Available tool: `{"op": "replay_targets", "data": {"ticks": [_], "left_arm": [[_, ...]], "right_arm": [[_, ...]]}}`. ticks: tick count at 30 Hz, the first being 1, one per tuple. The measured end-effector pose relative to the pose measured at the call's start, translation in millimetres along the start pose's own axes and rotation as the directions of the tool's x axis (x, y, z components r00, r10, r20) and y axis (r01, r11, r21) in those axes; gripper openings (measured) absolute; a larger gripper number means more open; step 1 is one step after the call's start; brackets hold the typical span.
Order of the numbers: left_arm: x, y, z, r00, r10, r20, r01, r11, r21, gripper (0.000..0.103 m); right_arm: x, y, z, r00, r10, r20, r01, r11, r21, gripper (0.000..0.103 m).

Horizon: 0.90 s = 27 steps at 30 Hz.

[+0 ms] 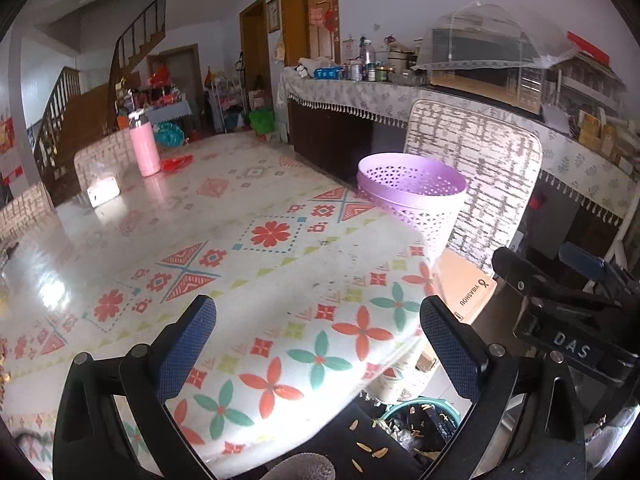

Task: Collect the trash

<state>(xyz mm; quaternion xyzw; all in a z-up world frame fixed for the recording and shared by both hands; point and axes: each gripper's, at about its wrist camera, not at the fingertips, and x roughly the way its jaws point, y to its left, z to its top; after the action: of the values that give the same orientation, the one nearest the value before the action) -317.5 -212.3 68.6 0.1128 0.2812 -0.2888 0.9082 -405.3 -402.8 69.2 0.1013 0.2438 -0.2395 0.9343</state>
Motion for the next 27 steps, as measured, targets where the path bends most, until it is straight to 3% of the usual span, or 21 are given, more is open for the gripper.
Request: {"op": "replay_targets", "data": {"ticks": [5,27], "left_arm": [[-4.9,-11.5,-3.6,1.000,0.026,0.014,-0.026,0.998,0.062,0.102],[0.6,-3.1,-13.3,0.997,0.078,-0.027,-0.077,0.996,0.041,0.102]], "right_arm": [[-4.2,-19.6,-0.4,0.999,-0.026,0.023,0.024,0.998,0.050,0.103],[1.4,-21.2,-5.4,1.000,-0.020,0.004,0.020,0.998,0.057,0.103]]}}
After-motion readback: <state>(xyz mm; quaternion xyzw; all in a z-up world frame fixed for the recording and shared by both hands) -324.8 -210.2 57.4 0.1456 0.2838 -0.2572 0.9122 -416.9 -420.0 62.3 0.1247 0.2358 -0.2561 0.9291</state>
